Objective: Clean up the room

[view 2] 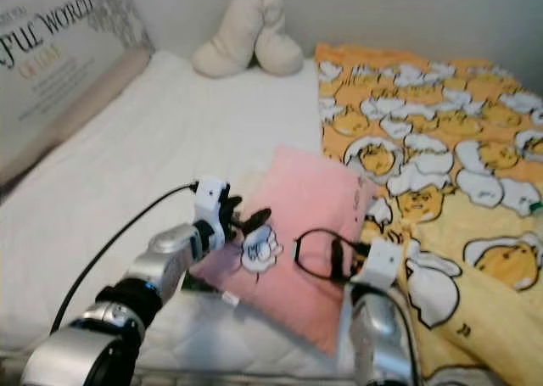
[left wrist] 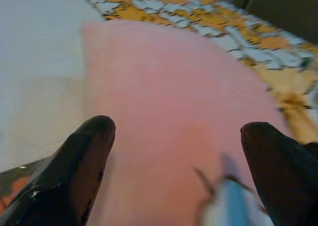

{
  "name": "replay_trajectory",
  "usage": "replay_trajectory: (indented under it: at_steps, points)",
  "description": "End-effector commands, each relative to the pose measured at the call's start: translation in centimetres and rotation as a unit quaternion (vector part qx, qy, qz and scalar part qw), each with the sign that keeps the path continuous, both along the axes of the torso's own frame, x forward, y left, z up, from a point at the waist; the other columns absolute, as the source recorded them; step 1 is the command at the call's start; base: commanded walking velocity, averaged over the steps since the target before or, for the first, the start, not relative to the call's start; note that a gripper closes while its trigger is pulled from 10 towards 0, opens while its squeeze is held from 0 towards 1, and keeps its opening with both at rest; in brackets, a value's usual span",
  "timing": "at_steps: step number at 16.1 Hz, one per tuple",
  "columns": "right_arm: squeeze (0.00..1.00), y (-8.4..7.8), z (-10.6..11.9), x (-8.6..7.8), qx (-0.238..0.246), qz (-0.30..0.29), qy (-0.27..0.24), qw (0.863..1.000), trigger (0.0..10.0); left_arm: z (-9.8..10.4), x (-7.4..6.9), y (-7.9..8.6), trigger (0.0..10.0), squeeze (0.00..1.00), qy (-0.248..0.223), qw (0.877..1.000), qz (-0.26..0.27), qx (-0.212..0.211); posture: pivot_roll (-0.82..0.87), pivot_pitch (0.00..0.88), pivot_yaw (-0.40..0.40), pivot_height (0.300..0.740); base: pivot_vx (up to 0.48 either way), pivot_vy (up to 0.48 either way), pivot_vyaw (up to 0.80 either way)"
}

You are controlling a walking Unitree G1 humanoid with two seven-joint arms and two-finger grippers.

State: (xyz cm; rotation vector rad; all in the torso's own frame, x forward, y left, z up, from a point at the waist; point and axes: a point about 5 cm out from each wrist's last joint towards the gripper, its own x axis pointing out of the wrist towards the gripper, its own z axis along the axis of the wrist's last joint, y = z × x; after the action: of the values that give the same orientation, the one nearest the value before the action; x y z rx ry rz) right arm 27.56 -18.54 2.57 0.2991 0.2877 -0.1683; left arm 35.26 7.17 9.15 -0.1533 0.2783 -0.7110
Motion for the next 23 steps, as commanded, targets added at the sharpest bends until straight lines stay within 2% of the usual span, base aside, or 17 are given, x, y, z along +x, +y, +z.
replay_trajectory:
  at_steps: [1,2,3,4,6,7,8,9,10,12,13,15,18,19,20,21,23]
  points:
    - [0.0,0.2,-0.6,-0.1,0.027,0.003,0.018,0.999,10.0,0.6,0.1,-0.7,10.0,0.0,0.006,0.999,-0.031,-0.015,0.08,0.0,0.049,0.74,0.0,0.0,0.0]
    - [0.0,0.5,-1.0,0.3,0.052,0.018,0.036,0.998,10.0,-0.9,-0.6,-1.6,10.0,0.0,0.049,0.996,-0.058,0.043,0.08,0.0,0.045,0.74,0.0,0.0,0.0]
    - [0.0,0.5,-1.0,0.4,0.055,0.019,0.039,0.998,10.0,-1.3,-0.6,-1.6,10.0,0.0,0.055,0.995,-0.054,0.06,0.08,0.0,0.045,0.74,0.0,0.0,0.0]
    - [0.0,0.3,-0.6,0.6,0.042,0.029,0.034,0.998,10.0,-1.5,-0.2,-0.8,10.0,0.0,0.062,0.995,-0.001,0.08,0.07,0.0,0.043,0.74,0.0,0.0,0.0]
    - [0.0,-0.3,-0.3,0.7,0.022,0.03,0.027,0.999,10.0,-0.1,1.0,0.2,10.0,0.0,0.029,0.995,0.053,0.075,0.07,0.0,0.04,0.74,0.0,0.0,0.0]
    - [0.0,-0.5,-0.3,0.8,0.014,0.033,0.027,0.999,10.0,0.6,1.6,0.8,10.0,0.0,0.0,0.992,0.08,0.093,0.07,0.0,0.041,0.74,0.0,0.0,0.0]
    - [0.0,-0.7,-0.1,0.9,-0.015,0.042,0.02,0.999,10.0,1.9,2.4,1.6,10.0,0.0,-0.025,0.987,0.137,0.076,0.07,0.0,0.043,0.74,0.0,0.0,0.0]
    - [0.0,-0.8,0.5,0.9,-0.066,0.058,-0.002,0.996,10.0,3.4,3.2,2.7,10.0,0.0,-0.071,0.977,0.178,0.093,0.06,0.0,0.045,0.74,0.0,0.0,0.0]
    - [0.0,-0.7,1.1,0.5,-0.095,0.07,-0.027,0.993,10.0,4.2,3.5,3.1,10.0,0.0,-0.096,0.975,0.176,0.098,0.06,0.0,0.046,0.74,0.0,0.0,0.0]
    - [0.0,0.0,0.9,0.2,-0.075,0.096,-0.03,0.992,10.0,3.6,3.3,3.1,10.0,0.0,-0.081,0.978,0.161,0.103,0.06,0.0,0.047,0.74,0.0,0.0,0.0]
    - [0.0,0.2,0.5,0.0,-0.04,0.104,-0.024,0.993,10.0,2.5,2.8,2.9,10.0,0.0,-0.058,0.981,0.145,0.113,0.06,0.0,0.044,0.74,0.0,0.0,0.0]
    - [0.0,0.5,-0.5,0.0,0.04,0.118,-0.007,0.992,10.0,1.1,2.3,2.9,10.0,0.0,-0.002,0.987,0.135,0.084,0.07,0.077,0.049,0.74,0.0,0.0,0.0]
    - [0.0,0.7,-1.5,-0.3,0.069,0.15,0.016,0.986,10.0,1.1,2.3,2.7,10.0,0.0,0.006,0.989,0.11,0.103,0.08,0.146,0.055,0.74,0.0,0.0,0.0]
    - [0.0,1.5,-1.7,-0.1,0.067,0.187,0.022,0.98,10.0,0.8,2.2,2.5,10.0,0.0,0.014,0.987,0.098,0.129,0.08,0.167,0.067,0.74,0.0,0.0,0.0]
    - [0.0,2.1,-1.7,0.3,0.069,0.201,0.026,0.977,10.0,0.7,2.0,2.1,10.0,0.0,0.023,0.988,0.086,0.123,0.08,0.17,0.067,0.74,0.0,0.0,0.0]
    - [0.0,2.3,-1.7,0.4,0.071,0.207,0.029,0.975,10.0,0.6,1.9,1.7,10.0,0.0,0.029,0.99,0.076,0.116,0.08,0.169,0.067,0.74,0.0,0.0,0.0]
    - [0.0,2.8,-1.3,1.1,0.076,0.227,0.026,0.971,10.0,0.9,1.3,-0.6,10.0,0.0,0.079,0.997,0.014,0.0,0.09,0.161,0.061,0.74,0.0,0.0,0.0]
